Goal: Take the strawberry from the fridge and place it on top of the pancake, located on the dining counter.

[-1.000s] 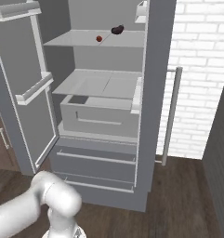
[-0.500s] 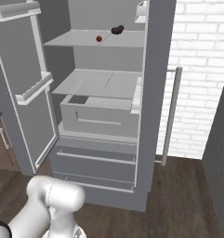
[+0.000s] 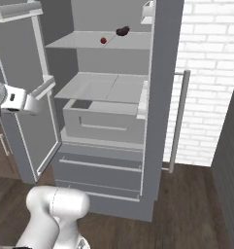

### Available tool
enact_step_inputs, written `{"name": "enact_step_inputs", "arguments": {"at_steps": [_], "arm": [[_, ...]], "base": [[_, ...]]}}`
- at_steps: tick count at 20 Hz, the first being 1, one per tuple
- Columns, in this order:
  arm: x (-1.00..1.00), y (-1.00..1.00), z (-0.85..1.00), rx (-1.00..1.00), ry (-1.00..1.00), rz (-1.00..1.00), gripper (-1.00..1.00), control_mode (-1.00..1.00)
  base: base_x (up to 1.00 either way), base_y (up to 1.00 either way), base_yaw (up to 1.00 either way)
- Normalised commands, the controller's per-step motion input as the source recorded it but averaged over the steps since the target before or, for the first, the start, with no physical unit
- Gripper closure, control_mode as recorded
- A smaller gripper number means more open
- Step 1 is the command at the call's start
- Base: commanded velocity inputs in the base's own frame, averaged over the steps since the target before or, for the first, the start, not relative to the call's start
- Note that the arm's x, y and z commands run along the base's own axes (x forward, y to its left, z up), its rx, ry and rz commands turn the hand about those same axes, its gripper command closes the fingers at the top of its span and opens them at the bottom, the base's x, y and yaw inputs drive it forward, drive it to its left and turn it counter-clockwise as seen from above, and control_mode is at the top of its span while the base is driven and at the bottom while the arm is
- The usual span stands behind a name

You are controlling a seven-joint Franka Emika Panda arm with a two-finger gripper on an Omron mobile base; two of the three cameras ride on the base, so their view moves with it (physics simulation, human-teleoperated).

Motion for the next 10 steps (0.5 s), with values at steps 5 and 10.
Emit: {"name": "enact_step_inputs", "arguments": {"at_steps": [5,10], "arm": [[-0.06,-0.42,0.45,0.01,-0.05,0.00,-1.00,-1.00],[-0.34,-0.47,0.20,0.08,-0.03,0.03,-1.00,-1.00]], "base": [[0.00,0.00,0.00],[0.00,0.00,0.00]]}}
